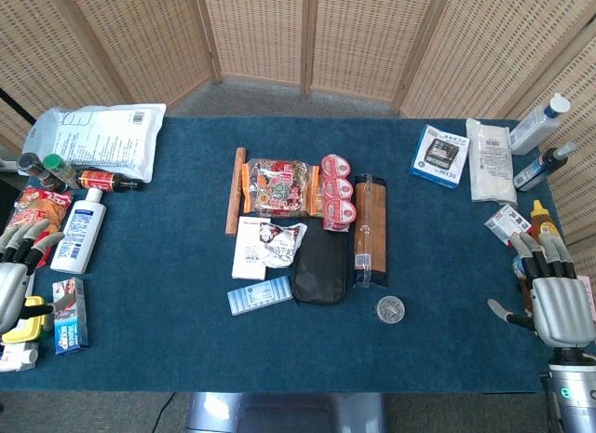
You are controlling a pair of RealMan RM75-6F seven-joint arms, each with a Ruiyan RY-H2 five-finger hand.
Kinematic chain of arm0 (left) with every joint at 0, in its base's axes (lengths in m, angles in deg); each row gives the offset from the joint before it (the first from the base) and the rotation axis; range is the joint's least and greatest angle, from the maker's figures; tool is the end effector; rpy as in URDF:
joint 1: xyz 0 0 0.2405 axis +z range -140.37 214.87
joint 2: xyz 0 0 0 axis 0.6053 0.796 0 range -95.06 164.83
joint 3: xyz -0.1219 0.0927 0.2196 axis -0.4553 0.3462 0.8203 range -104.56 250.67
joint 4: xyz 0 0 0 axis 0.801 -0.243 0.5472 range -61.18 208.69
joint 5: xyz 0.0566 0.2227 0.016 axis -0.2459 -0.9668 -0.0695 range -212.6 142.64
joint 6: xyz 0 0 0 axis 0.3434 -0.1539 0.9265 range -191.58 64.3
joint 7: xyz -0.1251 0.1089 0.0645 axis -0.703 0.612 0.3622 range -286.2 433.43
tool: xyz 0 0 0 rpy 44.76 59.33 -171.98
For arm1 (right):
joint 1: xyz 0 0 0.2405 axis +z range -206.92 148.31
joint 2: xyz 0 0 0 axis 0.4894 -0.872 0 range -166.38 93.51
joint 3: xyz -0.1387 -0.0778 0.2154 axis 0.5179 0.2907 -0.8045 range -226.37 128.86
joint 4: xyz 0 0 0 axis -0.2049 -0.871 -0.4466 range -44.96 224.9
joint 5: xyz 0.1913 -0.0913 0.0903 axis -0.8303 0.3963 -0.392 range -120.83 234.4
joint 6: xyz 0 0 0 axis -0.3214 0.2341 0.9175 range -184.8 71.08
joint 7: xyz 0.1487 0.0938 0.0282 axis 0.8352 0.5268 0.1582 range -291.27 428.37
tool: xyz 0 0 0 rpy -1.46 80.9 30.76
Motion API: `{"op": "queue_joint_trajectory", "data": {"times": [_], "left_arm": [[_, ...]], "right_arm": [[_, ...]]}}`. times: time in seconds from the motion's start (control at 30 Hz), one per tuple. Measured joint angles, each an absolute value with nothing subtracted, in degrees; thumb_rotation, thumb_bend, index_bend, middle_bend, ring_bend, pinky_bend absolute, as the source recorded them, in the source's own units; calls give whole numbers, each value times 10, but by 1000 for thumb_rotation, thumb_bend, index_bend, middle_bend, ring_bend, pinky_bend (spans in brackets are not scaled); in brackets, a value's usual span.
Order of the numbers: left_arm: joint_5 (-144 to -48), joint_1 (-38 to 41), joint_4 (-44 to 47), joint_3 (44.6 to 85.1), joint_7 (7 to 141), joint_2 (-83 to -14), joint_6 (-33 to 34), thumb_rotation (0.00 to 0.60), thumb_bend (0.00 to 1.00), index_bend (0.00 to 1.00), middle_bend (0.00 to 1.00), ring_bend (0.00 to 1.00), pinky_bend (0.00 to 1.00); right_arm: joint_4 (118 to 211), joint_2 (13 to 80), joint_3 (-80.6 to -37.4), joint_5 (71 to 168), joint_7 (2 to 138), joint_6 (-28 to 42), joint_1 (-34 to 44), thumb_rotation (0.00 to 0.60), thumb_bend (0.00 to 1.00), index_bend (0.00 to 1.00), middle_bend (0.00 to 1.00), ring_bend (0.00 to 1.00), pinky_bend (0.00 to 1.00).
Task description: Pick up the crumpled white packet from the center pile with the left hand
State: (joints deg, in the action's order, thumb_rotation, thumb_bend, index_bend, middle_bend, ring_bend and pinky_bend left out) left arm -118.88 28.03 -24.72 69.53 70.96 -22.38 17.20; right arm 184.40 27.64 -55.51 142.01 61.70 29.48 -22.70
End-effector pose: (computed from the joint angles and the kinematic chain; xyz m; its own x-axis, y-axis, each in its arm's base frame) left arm -0.3075 0.2427 0.1666 0.3623 0.0358 0.9314 0.9315 -0.0484 -0.3605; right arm -0.3077 -0.2413 0.1583 0.4612 0.0984 0.8818 -0.8849 -0.0224 0.4653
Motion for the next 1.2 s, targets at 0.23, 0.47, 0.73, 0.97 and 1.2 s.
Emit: {"op": "queue_joint_trajectory", "data": {"times": [0.23, 0.47, 0.73, 0.97, 1.2], "left_arm": [[-1188, 276, -244, 696, 707, -225, 162, 600, 0, 172, 52, 0, 0], [-1193, 266, -245, 696, 704, -224, 148, 600, 0, 157, 48, 0, 0], [-1199, 226, -251, 691, 710, -228, 92, 600, 0, 174, 72, 22, 0], [-1192, 149, -252, 674, 725, -255, -1, 600, 0, 178, 86, 53, 0], [-1170, 74, -229, 650, 740, -321, -78, 600, 0, 179, 96, 74, 0]], "right_arm": [[1843, 278, -552, 1424, 619, 296, -228, 514, 33, 0, 0, 0, 0], [1840, 281, -549, 1427, 626, 303, -233, 513, 34, 0, 0, 0, 0], [1835, 282, -548, 1427, 635, 305, -236, 514, 34, 0, 0, 0, 0], [1832, 282, -544, 1427, 638, 304, -239, 513, 35, 0, 0, 0, 0], [1833, 277, -541, 1425, 642, 316, -251, 517, 33, 0, 0, 0, 0]]}}
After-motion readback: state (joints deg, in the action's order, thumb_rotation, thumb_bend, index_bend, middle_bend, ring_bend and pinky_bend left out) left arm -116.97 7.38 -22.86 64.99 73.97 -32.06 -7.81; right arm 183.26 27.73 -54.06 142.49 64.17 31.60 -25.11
